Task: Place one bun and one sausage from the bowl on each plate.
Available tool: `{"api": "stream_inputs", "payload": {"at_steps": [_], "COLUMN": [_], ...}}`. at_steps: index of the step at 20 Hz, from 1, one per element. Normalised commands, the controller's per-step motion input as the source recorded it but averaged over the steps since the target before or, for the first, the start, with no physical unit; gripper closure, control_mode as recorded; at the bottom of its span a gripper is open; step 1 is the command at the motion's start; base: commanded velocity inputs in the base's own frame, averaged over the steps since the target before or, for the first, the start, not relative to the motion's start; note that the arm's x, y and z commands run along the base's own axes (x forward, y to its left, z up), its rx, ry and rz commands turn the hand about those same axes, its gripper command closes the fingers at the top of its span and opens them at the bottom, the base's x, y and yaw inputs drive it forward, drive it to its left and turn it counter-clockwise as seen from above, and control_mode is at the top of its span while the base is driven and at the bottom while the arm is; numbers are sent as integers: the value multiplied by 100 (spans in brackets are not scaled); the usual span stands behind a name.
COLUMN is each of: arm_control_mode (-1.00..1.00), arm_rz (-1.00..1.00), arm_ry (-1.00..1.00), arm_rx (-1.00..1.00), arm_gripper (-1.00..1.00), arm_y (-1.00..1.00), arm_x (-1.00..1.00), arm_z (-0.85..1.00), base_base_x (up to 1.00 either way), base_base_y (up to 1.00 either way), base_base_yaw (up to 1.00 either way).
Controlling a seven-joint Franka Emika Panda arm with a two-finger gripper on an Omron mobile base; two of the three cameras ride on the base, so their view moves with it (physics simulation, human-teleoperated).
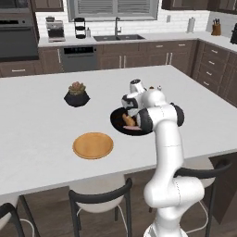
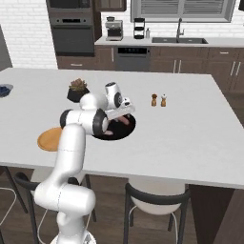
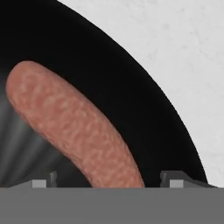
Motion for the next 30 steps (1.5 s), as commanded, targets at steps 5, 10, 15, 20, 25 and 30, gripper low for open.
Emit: {"api": "stream_inputs", "payload": {"at_steps": [5, 10, 15, 20, 25, 30], "arm_control_mode": [-100, -100, -100, -100, -100, -100], "arm_rz": [0, 0, 2, 0, 1, 4], "arm_ry": [0, 1, 0, 2, 3, 4], "arm_rx": [-11, -6, 2, 8, 11, 11], "arm_gripper": [100, 100, 100, 100, 100, 100], "arm_y": [-7, -15, 0, 5, 70, 100], "arm_x": [0, -18, -62, -100, -100, -100], "arm_z": [-68, -78, 39, 100, 52, 33], "base_base_x": [0, 0, 0, 0, 0, 0], "base_base_y": [0, 0, 0, 0, 0, 0], "base_base_yaw": [0, 0, 0, 0, 0, 0]}}
